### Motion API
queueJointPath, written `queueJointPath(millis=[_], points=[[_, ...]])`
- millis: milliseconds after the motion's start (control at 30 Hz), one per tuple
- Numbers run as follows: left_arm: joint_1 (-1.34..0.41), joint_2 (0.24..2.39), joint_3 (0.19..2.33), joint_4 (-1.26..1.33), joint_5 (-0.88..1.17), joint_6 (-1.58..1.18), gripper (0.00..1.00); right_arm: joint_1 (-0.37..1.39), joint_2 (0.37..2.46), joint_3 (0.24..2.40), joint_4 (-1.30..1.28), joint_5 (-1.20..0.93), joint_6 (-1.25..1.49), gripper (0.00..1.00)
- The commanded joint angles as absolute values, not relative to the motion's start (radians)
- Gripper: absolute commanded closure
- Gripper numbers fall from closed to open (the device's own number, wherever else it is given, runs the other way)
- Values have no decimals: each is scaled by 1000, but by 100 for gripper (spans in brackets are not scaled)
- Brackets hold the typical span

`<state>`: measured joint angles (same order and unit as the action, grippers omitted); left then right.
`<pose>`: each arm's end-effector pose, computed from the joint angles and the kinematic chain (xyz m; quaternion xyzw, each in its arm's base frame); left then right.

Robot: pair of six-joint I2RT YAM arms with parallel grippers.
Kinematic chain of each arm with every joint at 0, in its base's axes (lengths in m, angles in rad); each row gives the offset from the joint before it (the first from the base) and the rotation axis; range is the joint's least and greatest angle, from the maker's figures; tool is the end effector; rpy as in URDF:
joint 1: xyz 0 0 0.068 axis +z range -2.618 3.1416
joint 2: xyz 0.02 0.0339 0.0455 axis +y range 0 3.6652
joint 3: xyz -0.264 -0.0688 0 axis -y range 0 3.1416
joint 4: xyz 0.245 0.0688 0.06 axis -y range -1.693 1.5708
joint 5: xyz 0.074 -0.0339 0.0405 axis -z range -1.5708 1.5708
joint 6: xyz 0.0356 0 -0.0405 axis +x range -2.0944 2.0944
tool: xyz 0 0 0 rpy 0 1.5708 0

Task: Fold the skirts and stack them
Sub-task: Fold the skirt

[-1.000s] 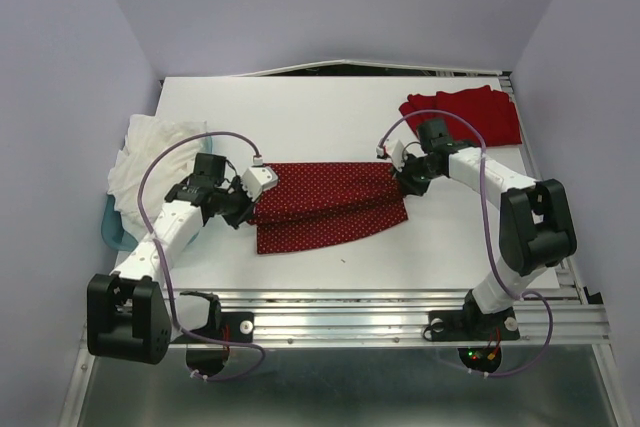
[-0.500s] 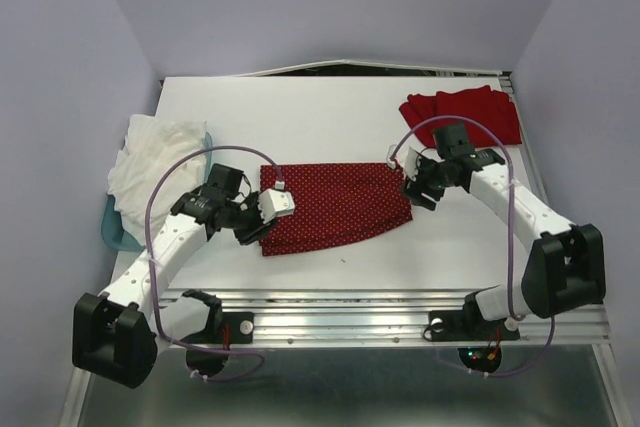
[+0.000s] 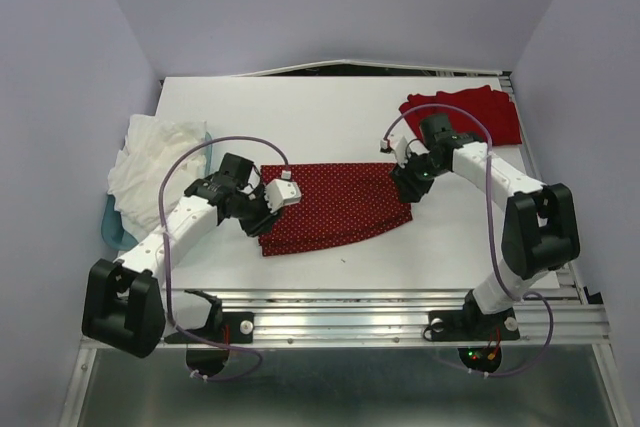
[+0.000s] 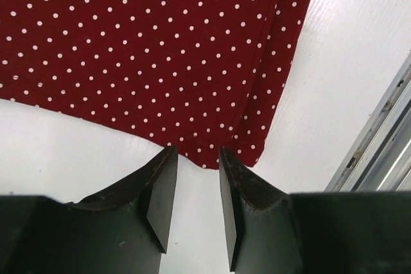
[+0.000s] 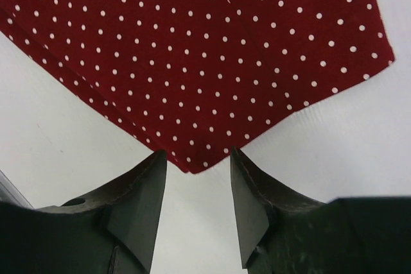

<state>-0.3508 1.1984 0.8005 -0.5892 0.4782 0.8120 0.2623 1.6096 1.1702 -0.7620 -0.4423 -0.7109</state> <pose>0.2115 -0.0949 0.2317 0.5680 0.7402 -0.1569 0.3240 0.3011 0.0966 0.2284 -0.4841 0.8289 0.1704 0.2226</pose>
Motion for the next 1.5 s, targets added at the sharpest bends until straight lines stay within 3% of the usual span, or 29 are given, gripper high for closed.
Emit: queueJointPath(millis=[0, 133, 267, 400, 600, 733, 900, 1000, 1167, 1333, 1367, 1467], points=[[-405, 1224, 821, -519, 430, 750, 57, 262, 1652, 1240, -779, -537, -581, 50], [-448, 1285, 822, -477, 377, 706, 59, 273, 1693, 1203, -741, -519, -558, 50], [-488, 1414, 830, -468, 318, 673, 71, 284, 1733, 1146, -742, -476, -563, 51], [-482, 1523, 860, -457, 316, 658, 77, 314, 1727, 1047, -759, -456, -563, 52], [-445, 1718, 1013, -434, 292, 617, 80, 472, 1668, 931, -796, -501, -551, 60], [-425, 1844, 1204, -407, 233, 578, 80, 603, 1623, 929, -830, -514, -517, 60], [-381, 1927, 1530, -457, 242, 500, 70, 695, 1618, 1095, -954, -716, -512, 48], [-348, 1876, 1586, -494, 268, 511, 65, 704, 1585, 1181, -985, -765, -505, 43], [-304, 1755, 1507, -520, 276, 523, 62, 695, 1526, 1247, -939, -671, -451, 45], [-298, 1646, 1310, -494, 308, 416, 63, 597, 1586, 1244, -779, -445, -442, 51], [-298, 1637, 1283, -483, 313, 401, 65, 582, 1606, 1246, -763, -427, -439, 52], [-298, 1641, 1197, -459, 327, 339, 85, 548, 1690, 1266, -724, -350, -433, 56]])
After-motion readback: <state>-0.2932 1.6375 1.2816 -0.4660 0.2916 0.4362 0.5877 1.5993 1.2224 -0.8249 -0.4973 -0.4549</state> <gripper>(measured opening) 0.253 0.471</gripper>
